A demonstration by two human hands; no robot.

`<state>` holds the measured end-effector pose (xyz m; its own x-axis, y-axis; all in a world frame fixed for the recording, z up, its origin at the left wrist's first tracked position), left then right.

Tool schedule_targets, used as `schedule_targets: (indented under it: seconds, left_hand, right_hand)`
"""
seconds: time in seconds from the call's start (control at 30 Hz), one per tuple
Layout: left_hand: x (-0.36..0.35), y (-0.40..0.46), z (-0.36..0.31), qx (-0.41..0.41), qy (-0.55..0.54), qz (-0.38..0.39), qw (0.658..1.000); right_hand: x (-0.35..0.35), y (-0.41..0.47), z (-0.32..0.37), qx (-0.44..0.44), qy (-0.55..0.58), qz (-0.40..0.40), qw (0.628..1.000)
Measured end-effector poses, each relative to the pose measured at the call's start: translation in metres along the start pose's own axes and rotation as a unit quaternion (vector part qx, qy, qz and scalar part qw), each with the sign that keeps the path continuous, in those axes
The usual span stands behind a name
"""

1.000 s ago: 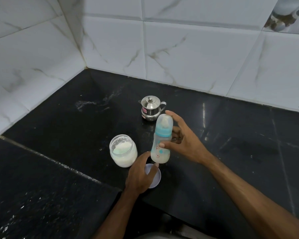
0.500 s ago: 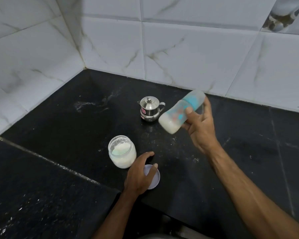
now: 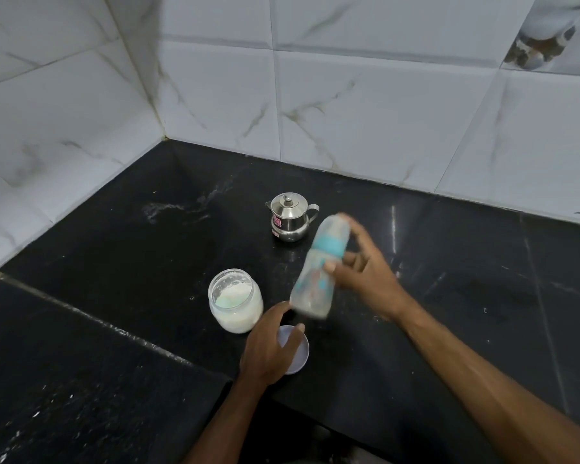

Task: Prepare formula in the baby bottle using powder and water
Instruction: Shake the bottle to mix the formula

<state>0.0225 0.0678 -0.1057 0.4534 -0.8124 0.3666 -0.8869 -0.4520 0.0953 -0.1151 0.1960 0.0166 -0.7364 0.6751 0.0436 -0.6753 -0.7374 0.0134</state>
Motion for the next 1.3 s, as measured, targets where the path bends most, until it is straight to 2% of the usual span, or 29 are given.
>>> schedule_targets:
  seconds: [0.03,0.07,0.17,0.23,0.3,0.37,0.4,0.43,0.53,0.6,0.63,0.73,0.77,0.8,0.9,0.93,1.0,1.07,1.1,1.13,1.2,1.27,1.3]
  left_hand:
    - [0.000,-0.002,0.001,0.005,-0.001,-0.002,1.000]
    - [0.000,-0.004,0.002,0.006,-0.003,-0.003,1.000]
    - [-0.001,-0.005,0.001,0.001,-0.014,-0.001,1.000]
    - [-0.002,-0.004,0.000,0.003,-0.018,0.002,1.000]
    - [-0.001,-0.005,0.002,0.008,-0.011,-0.002,1.000]
    - [-0.001,-0.005,0.004,0.019,-0.014,0.002,1.000]
    - [-0.001,-0.005,0.003,0.018,-0.016,0.002,1.000]
    - [-0.001,-0.004,0.002,0.013,-0.015,0.000,1.000]
    - [-0.001,-0.004,0.000,0.000,-0.008,0.000,1.000]
    - [-0.001,-0.005,0.002,0.001,-0.007,0.000,1.000]
    - [-0.001,-0.005,0.002,0.002,-0.007,-0.002,1.000]
    - [-0.002,-0.005,0.004,0.010,-0.010,0.001,1.000]
    - [-0.003,-0.005,0.003,0.009,-0.012,0.002,1.000]
    - [-0.002,-0.005,0.001,0.009,-0.008,-0.002,1.000]
    - [-0.001,-0.004,0.000,-0.003,-0.007,-0.005,1.000]
    - [-0.001,-0.004,0.001,-0.003,-0.008,-0.004,1.000]
    - [0.000,-0.004,0.002,-0.006,-0.003,-0.005,1.000]
    - [-0.001,-0.005,0.003,-0.006,0.003,-0.007,1.000]
    - [-0.001,-0.005,0.002,-0.007,0.003,-0.006,1.000]
    - [-0.001,-0.005,0.001,-0.007,0.003,-0.006,1.000]
    - [-0.002,-0.004,-0.001,-0.011,-0.003,-0.005,1.000]
    - [-0.002,-0.004,-0.001,-0.009,-0.008,-0.004,1.000]
    - [-0.002,-0.004,-0.001,-0.008,-0.008,-0.005,1.000]
  right_hand:
    - [-0.008,-0.004,-0.006,-0.008,-0.036,0.045,0.998]
    - [-0.009,-0.004,-0.009,-0.006,-0.041,0.049,0.998]
    - [0.015,0.002,0.000,0.015,0.079,-0.094,0.992]
    - [0.024,0.006,-0.001,0.018,0.145,-0.135,0.980]
    - [0.010,0.003,-0.006,0.001,0.080,-0.073,0.994]
    - [-0.010,-0.005,-0.012,-0.014,-0.026,0.038,0.999]
    - [-0.012,-0.006,-0.013,-0.013,-0.044,0.056,0.997]
    - [-0.007,-0.004,-0.009,-0.003,-0.032,0.037,0.999]
    - [0.026,0.006,0.008,0.027,0.084,-0.126,0.988]
    - [0.033,0.008,0.009,0.037,0.111,-0.159,0.980]
    - [0.026,0.006,0.008,0.029,0.084,-0.132,0.987]
    - [-0.009,-0.007,-0.003,-0.006,-0.039,0.050,0.998]
    - [-0.010,-0.008,-0.005,-0.005,-0.052,0.071,0.996]
    - [-0.006,-0.006,-0.002,0.005,-0.047,0.054,0.997]
    - [0.025,0.005,0.011,0.028,0.056,-0.102,0.993]
    - [0.031,0.007,0.013,0.032,0.087,-0.127,0.988]
    - [0.023,0.005,0.013,0.028,0.056,-0.095,0.994]
    - [0.001,-0.002,0.007,0.017,-0.044,0.024,0.999]
    - [-0.006,-0.006,0.003,0.011,-0.073,0.064,0.995]
    - [-0.006,-0.006,0.003,0.012,-0.072,0.068,0.995]
    - [0.010,-0.001,0.011,0.027,-0.011,-0.019,0.999]
    - [0.034,0.007,0.017,0.041,0.072,-0.124,0.989]
    - [0.040,0.010,0.017,0.047,0.094,-0.150,0.983]
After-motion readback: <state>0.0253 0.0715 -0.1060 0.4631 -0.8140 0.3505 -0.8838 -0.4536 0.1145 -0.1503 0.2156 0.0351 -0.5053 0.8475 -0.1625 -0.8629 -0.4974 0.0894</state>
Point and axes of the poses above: each hand's wrist, its own y-axis towards the middle knuckle, its own x-axis out of the back of the hand, z = x × y, the point moved 6 cm from there along y, towards the middle knuckle, and after that the axes turned 13 degrees about -y, right-handed, at the moved point
